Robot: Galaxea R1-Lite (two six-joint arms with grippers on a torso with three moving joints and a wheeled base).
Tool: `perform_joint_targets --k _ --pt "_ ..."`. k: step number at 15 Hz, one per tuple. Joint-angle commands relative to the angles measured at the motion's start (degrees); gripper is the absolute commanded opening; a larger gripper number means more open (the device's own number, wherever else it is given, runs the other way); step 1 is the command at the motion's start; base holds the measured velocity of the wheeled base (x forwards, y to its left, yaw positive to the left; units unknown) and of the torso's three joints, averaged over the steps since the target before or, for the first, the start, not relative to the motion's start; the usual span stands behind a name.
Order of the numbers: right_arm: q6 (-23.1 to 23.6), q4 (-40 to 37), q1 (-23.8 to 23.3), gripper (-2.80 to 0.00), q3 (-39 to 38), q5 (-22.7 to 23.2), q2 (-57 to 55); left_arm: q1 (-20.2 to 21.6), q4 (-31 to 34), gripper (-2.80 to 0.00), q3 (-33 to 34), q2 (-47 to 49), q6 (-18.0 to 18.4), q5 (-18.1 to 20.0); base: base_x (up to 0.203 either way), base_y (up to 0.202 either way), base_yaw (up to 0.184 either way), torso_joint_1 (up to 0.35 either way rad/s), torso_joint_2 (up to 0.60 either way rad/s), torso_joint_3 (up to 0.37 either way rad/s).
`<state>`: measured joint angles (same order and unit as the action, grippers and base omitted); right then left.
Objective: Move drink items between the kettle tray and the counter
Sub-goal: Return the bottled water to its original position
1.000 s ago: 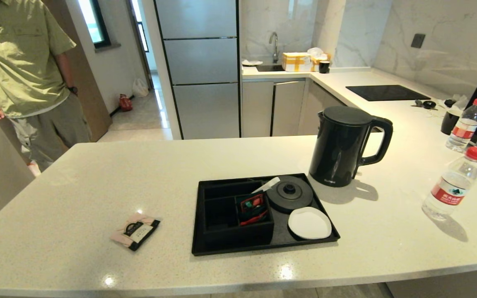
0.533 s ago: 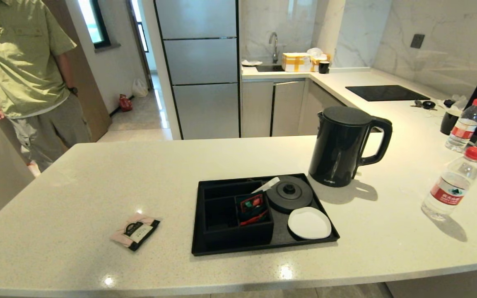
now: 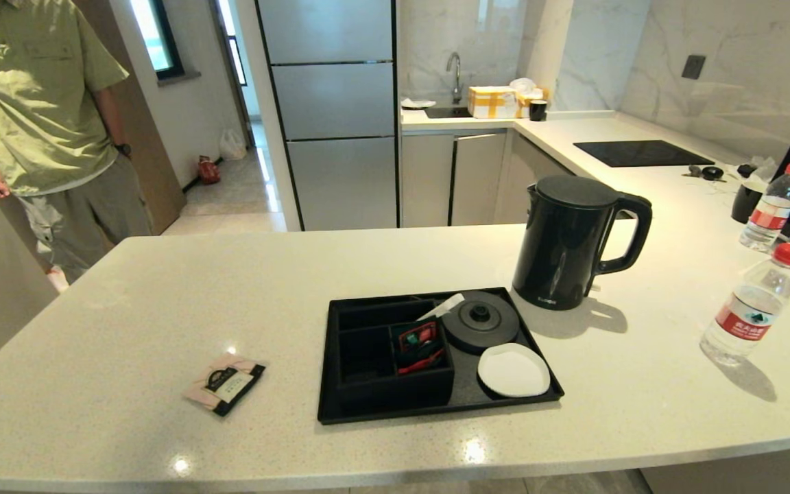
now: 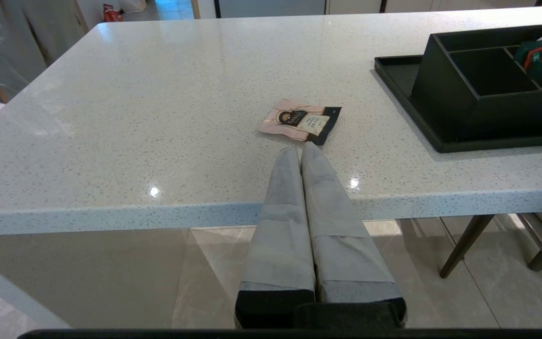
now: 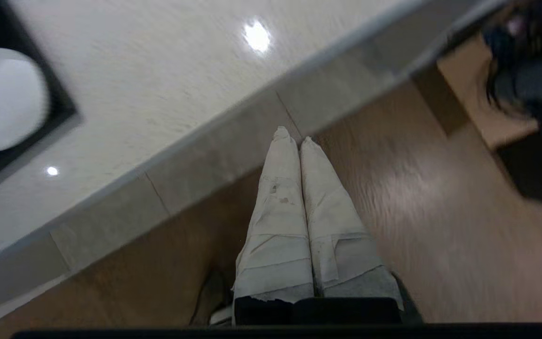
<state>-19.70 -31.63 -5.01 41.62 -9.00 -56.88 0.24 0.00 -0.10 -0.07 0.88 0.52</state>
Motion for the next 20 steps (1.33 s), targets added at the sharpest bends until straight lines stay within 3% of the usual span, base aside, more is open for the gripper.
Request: perform_joint_targets --k 1,4,6,7,10,13,17,20 --pt "-1.21 -0.12 -0.16 -2.8 -0.83 -0.74 -6.99 0.02 0.0 -2.8 0.01 0.07 0.0 0.0 0.0 0.0 0.0 0.0 0.0 0.0" --pt "0.26 9.74 -0.37 -2.8 -2.25 -3.76 -8.27 0.02 0.0 -2.8 0.01 0.07 0.0 0.0 0.0 0.0 0.0 0.0 0.0 0.0" --pt "1.45 19.39 -0.41 -2.8 -4.04 -9.21 -14.67 0.02 0.0 -2.8 0.01 0.07 0.0 0.0 0.0 0.0 0.0 0.0 0.0 0.0" --pt "1.79 25.5 -0.42 0.0 -4.86 -11.88 -19.1 0.02 0.0 -2.8 0.01 0.07 0.0 0.0 0.0 0.0 0.0 0.0 0.0 0.0" --pt "2.73 43.7 -0.43 0.0 -5.95 -18.34 -32.33 0.02 0.0 -2.8 0.01 0.07 0.0 0.0 0.0 0.0 0.0 0.0 0.0 0.0" --pt "2.96 53.03 -0.4 0.0 -1.83 -24.33 -41.03 0.02 0.0 -2.8 0.01 0.07 0.0 0.0 0.0 0.0 0.0 0.0 0.0 0.0" --pt "2.71 57.51 -0.44 0.0 0.13 -25.18 -47.03 0.02 0.0 -2.8 0.01 0.07 0.0 0.0 0.0 0.0 0.0 0.0 0.0 0.0" --pt "2.83 65.37 -0.67 0.0 -0.03 -25.44 -51.98 0.02 0.0 -2.8 0.01 0.07 0.0 0.0 0.0 0.0 0.0 0.0 0.0 0.0"
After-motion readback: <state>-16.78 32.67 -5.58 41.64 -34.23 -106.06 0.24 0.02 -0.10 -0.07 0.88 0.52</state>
